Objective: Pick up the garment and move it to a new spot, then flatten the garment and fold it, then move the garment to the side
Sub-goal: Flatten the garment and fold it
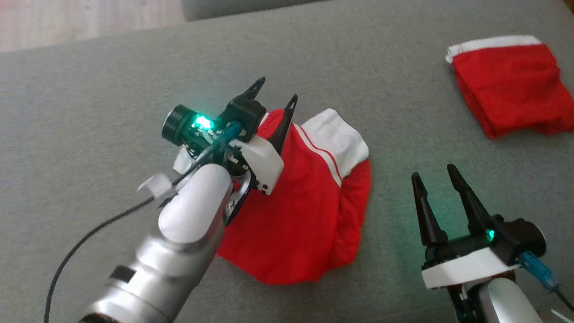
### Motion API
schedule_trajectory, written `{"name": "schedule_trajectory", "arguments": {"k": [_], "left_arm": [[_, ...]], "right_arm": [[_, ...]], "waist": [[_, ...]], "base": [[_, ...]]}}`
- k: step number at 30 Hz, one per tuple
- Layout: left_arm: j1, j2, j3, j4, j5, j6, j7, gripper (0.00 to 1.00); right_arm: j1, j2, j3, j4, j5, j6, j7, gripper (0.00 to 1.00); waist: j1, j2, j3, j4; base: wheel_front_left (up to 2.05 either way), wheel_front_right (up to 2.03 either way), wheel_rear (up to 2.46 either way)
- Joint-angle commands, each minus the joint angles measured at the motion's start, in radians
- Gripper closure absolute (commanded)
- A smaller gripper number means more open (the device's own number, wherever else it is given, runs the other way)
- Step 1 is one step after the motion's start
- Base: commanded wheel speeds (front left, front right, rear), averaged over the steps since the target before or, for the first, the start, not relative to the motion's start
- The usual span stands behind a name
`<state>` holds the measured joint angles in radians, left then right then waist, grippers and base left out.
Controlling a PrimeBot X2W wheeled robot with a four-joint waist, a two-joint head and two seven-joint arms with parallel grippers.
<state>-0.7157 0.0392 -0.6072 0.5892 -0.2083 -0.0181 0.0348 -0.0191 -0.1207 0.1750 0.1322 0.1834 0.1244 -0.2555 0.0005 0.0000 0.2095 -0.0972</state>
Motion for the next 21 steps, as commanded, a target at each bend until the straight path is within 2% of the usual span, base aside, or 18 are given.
{"name": "schedule_trajectory", "arguments": {"k": [1, 5, 6, 8, 9, 10, 11, 16, 21], "left_arm": [[-0.045, 0.011, 0.003, 0.004, -0.028, 0.012, 0.023, 0.0], [-0.105, 0.011, -0.068, 0.12, -0.133, 0.041, 0.122, 0.0], [-0.128, 0.011, -0.098, 0.179, -0.14, 0.069, 0.153, 0.0], [-0.142, 0.011, -0.122, 0.232, -0.139, 0.084, 0.169, 0.0], [-0.146, 0.011, -0.128, 0.252, -0.143, 0.087, 0.17, 0.54], [-0.15, 0.011, -0.132, 0.269, -0.149, 0.088, 0.166, 0.95], [-0.152, 0.011, -0.135, 0.286, -0.154, 0.086, 0.162, 1.0], [-0.187, 0.011, -0.135, 0.302, -0.194, 0.069, 0.05, 1.0], [-0.253, 0.011, -0.133, 0.231, -0.29, 0.033, -0.052, 1.0]], "right_arm": [[-0.024, -0.014, 0.024, -0.032, 0.001, 0.006, -0.006, 0.0], [-0.041, -0.012, 0.034, -0.032, 0.004, 0.006, -0.006, 0.0], [-0.044, -0.009, 0.031, -0.035, 0.005, 0.006, -0.006, 0.0], [-0.042, -0.007, 0.028, -0.037, 0.004, 0.006, -0.006, 0.0], [-0.041, -0.006, 0.028, -0.038, 0.003, 0.006, -0.006, 0.0], [-0.039, -0.005, 0.027, -0.037, 0.003, 0.006, -0.006, 0.0], [-0.038, -0.005, 0.026, -0.037, 0.003, 0.006, -0.006, 0.0], [-0.03, 0.004, 0.023, -0.032, 0.0, 0.006, -0.006, 0.0], [-0.019, 0.02, 0.042, -0.021, 0.001, 0.006, -0.006, 0.0]], "waist": [[-0.0005, 0.0, 0.041, -0.039], [-0.0005, 0.0, 0.065, -0.072], [-0.0005, 0.0, 0.072, -0.082], [-0.0005, 0.0, 0.074, -0.09], [-0.0005, 0.0, 0.074, -0.093], [-0.0005, 0.0, 0.074, -0.095], [-0.0005, 0.0, 0.072, -0.098], [-0.0005, 0.0, 0.036, -0.107], [-0.0005, 0.0, -0.038, -0.129]], "base": [[0.0, 0.0, 0.0], [0.0, 0.0, 0.0], [0.0, 0.0, 0.0], [0.0, 0.0, 0.0], [0.0, 0.0, 0.0], [0.0, 0.0, 0.0], [0.0, 0.0, 0.0], [0.0, 0.0, 0.0], [0.0, 0.0, 0.0]]}}
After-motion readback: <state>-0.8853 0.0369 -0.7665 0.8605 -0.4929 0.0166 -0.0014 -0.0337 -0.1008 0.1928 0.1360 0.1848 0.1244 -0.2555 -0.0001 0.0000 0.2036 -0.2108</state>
